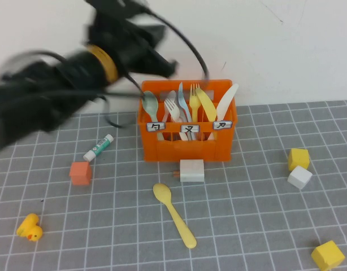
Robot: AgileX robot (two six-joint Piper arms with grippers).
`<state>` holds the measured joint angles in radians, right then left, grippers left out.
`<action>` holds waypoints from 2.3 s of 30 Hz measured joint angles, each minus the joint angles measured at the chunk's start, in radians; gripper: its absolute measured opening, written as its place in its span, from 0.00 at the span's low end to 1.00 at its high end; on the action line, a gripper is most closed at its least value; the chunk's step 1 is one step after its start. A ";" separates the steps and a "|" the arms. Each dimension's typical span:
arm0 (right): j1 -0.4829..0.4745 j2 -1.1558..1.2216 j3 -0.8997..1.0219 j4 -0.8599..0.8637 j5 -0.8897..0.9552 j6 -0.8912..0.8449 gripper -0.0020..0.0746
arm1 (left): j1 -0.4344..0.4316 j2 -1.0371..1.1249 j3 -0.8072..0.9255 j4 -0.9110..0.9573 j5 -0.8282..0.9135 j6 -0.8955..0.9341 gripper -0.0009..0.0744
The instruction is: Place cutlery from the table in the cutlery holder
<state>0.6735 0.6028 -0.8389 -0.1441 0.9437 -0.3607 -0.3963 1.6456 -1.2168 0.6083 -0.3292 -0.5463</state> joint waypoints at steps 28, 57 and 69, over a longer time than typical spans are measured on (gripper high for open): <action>0.000 0.002 0.000 -0.017 0.054 0.078 0.04 | -0.182 0.211 0.108 -0.901 0.836 0.286 0.66; 0.000 0.002 0.000 -0.011 0.009 0.082 0.03 | -0.187 0.430 -0.047 -0.503 0.985 -0.029 0.52; 0.000 0.002 0.000 -0.005 -0.008 0.082 0.03 | -0.216 0.360 -0.047 -0.794 0.852 0.019 0.52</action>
<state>0.6735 0.6043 -0.8389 -0.1496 0.9353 -0.2792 -0.6121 2.0053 -1.2640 -0.1856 0.5231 -0.5274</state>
